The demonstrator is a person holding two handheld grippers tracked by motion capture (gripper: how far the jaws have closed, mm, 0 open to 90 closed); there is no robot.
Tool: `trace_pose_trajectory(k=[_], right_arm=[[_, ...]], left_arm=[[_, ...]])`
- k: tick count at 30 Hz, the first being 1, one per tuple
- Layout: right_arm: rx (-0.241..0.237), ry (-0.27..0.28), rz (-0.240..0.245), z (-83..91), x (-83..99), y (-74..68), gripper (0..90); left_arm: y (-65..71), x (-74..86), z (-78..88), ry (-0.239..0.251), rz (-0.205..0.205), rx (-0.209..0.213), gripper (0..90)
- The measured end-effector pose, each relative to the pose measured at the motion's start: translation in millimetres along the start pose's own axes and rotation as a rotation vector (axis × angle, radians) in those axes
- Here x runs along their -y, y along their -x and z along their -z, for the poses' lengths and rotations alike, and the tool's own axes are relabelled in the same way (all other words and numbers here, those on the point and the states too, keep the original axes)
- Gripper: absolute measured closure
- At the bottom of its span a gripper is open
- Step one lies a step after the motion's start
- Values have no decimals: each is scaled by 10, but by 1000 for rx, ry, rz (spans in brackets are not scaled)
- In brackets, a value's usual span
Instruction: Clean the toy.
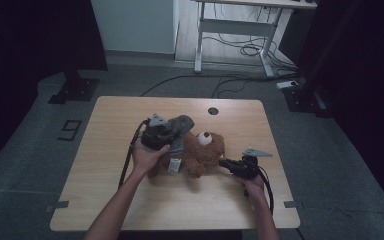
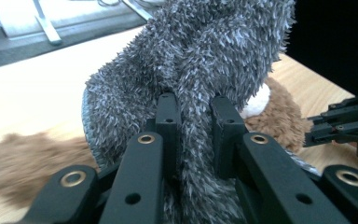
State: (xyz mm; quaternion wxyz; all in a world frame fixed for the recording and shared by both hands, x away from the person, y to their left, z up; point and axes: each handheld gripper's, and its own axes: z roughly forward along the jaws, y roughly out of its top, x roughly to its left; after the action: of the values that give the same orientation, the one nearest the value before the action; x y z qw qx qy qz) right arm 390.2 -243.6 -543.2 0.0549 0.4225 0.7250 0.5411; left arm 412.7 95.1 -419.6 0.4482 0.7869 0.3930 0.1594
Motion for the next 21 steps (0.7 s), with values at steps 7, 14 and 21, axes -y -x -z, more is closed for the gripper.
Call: trace_pose_trajectory(k=[7, 14, 21], right_arm=[[-5, 10, -1, 0, -2, -1, 787], [-4, 3, 2, 0, -4, -11, 790], [-5, -6, 6, -9, 0, -9, 807]], left_arm=[[-68, 176, -299, -62, 46, 2, 760], [-25, 213, -289, -79, 2, -20, 761], [-61, 242, -141, -66, -31, -80, 761]])
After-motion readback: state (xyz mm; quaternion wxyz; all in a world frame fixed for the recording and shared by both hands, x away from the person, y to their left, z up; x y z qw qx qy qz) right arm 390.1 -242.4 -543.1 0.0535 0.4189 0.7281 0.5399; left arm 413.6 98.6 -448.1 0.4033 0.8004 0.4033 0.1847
